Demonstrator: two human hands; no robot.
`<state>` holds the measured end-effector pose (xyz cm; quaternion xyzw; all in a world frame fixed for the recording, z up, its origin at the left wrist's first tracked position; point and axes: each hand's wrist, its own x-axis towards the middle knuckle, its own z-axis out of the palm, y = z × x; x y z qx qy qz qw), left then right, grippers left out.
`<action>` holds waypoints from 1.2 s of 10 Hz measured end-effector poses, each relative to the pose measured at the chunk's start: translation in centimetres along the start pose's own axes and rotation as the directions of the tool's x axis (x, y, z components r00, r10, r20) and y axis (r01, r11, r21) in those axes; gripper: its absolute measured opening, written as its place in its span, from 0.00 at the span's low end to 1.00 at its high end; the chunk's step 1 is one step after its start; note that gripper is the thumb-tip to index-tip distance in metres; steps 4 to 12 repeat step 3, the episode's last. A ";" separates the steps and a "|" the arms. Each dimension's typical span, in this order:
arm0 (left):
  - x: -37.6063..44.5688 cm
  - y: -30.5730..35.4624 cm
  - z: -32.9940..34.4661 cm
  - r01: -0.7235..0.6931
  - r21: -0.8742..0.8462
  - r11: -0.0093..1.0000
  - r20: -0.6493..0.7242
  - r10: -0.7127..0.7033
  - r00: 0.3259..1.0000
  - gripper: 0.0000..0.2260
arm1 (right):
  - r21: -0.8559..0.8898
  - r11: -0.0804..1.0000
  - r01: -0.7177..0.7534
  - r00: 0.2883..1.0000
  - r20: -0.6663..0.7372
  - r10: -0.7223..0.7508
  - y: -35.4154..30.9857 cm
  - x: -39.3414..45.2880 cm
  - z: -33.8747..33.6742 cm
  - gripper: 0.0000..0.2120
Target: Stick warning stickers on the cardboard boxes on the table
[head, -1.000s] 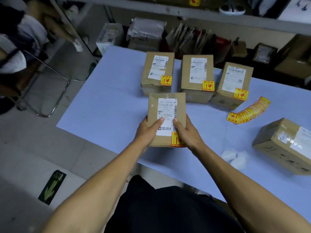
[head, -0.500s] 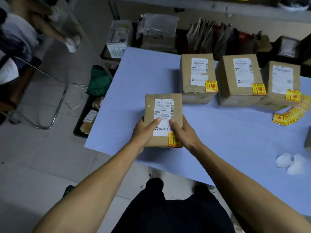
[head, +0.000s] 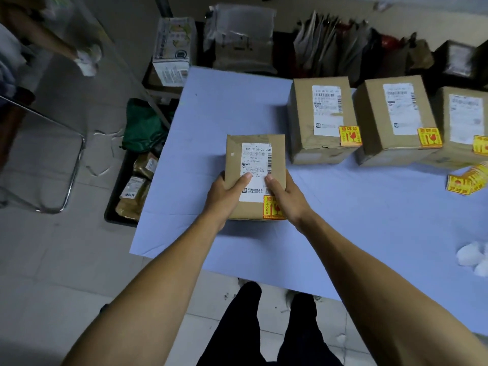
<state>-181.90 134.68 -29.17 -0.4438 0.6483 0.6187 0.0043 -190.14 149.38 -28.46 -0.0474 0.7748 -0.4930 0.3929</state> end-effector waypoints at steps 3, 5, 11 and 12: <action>-1.1 1.6 -0.3 0.000 0.358 0.934 -0.121 0.047 0.992 0.41 | -0.197 0.980 -0.042 0.995 -0.094 0.024 -0.8 -1.4 -1.3 0.40; -1.1 1.6 -0.3 0.000 0.358 0.934 -0.121 0.047 0.992 0.41 | -0.197 0.980 -0.042 0.995 -0.094 0.024 -0.8 -1.4 -1.3 0.40; -1.1 1.6 -0.3 0.000 0.358 0.934 -0.121 0.047 0.992 0.41 | -0.197 0.980 -0.042 0.995 -0.094 0.024 -0.8 -1.4 -1.3 0.40; -1.1 1.6 -0.3 0.000 0.358 0.934 -0.121 0.047 0.992 0.41 | -0.197 0.980 -0.042 0.995 -0.094 0.024 -0.8 -1.4 -1.3 0.40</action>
